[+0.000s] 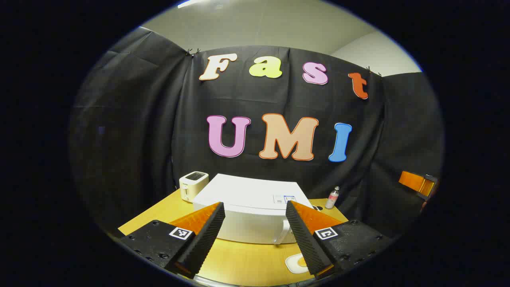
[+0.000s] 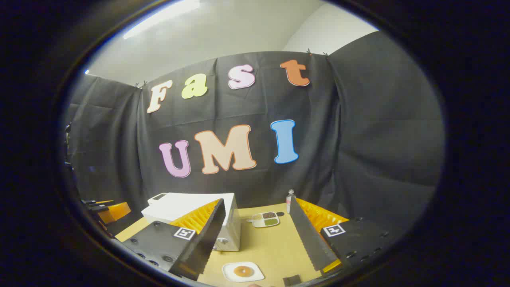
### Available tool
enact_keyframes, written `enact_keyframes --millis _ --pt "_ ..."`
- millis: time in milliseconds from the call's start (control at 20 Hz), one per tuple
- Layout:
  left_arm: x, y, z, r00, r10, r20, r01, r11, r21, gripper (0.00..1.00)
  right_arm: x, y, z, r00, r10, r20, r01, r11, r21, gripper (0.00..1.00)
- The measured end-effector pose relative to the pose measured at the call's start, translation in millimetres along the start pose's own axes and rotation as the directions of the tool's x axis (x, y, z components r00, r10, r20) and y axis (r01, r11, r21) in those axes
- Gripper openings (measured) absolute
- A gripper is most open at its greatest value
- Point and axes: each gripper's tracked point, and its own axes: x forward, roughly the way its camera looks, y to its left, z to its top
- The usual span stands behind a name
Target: Open the microwave oven with the left hand, put the food in, and close the microwave oven.
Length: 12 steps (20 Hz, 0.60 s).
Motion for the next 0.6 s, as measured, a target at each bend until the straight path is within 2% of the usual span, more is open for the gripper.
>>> enact_keyframes --millis 50,150,200,250,350,600 --pt "-2 5 3 1.000 -0.007 0.007 0.007 1.000 0.003 0.93 -2 7 0 1.000 -0.008 0.004 0.008 1.000 -0.002 0.92" --pt "-2 17 12 0.999 -0.007 0.031 0.006 1.000 0.028 0.96 -8 17 -2 1.000 -0.016 0.008 0.016 1.000 -0.014 0.92" --pt "-1 19 16 0.999 -0.004 0.038 0.003 0.999 0.042 0.96 -10 20 -5 1.000 -0.019 0.002 0.019 1.000 -0.021 0.99" --pt "-1 21 18 0.999 -0.003 0.043 0.000 0.999 0.054 0.95 -10 24 -7 1.000 -0.018 -0.008 0.018 1.000 -0.022 0.92" --pt "-1 16 23 0.999 -0.011 0.050 0.008 0.998 0.061 0.93 -12 28 -8 1.000 -0.008 -0.023 0.008 1.000 -0.006 0.92" --pt "1 2 26 0.999 0.000 0.053 -0.003 0.999 0.045 0.96 -11 7 -5 0.999 -0.023 -0.042 0.023 1.000 -0.006 0.92"
